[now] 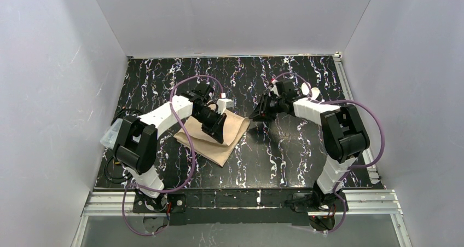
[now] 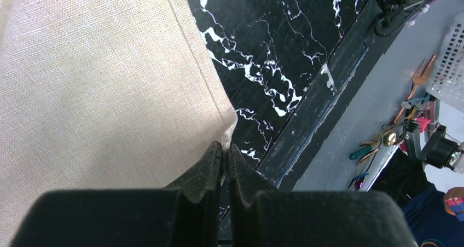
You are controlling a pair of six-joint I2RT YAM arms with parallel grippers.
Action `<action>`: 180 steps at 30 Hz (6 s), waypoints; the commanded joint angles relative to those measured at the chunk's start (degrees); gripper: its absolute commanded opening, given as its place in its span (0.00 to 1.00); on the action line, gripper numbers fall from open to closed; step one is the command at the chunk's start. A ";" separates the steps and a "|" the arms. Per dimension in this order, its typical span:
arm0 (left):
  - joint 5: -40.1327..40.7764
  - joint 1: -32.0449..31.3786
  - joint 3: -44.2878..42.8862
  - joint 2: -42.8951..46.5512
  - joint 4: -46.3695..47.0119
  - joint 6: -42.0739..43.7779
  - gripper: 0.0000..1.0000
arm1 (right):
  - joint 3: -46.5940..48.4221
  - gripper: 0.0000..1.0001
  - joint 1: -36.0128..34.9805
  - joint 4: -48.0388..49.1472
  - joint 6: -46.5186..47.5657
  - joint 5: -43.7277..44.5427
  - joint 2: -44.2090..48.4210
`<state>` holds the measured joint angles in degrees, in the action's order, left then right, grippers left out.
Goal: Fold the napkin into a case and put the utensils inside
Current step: Fold the top corner of the square-folded napkin at the center of the board, then smooth out the upper triangle-folded napkin at the center of the board.
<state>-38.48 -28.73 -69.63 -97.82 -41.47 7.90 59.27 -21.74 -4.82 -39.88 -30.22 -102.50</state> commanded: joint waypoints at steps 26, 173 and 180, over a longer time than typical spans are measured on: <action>0.69 -2.56 1.03 -1.87 0.98 1.34 0.00 | 6.16 0.32 -4.33 5.35 -0.39 -4.06 -8.16; 16.22 24.57 3.94 -4.09 -0.57 25.08 0.23 | 6.30 0.12 -42.51 -12.63 23.23 25.90 1.24; 16.42 24.50 4.10 -3.69 -0.53 25.25 0.23 | 5.21 0.34 -42.81 -11.01 23.41 19.52 1.23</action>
<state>-22.46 -4.23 -66.11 -103.63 -41.54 32.34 65.56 -63.90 -16.51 -17.26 -5.80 -103.66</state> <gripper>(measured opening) 0.226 0.273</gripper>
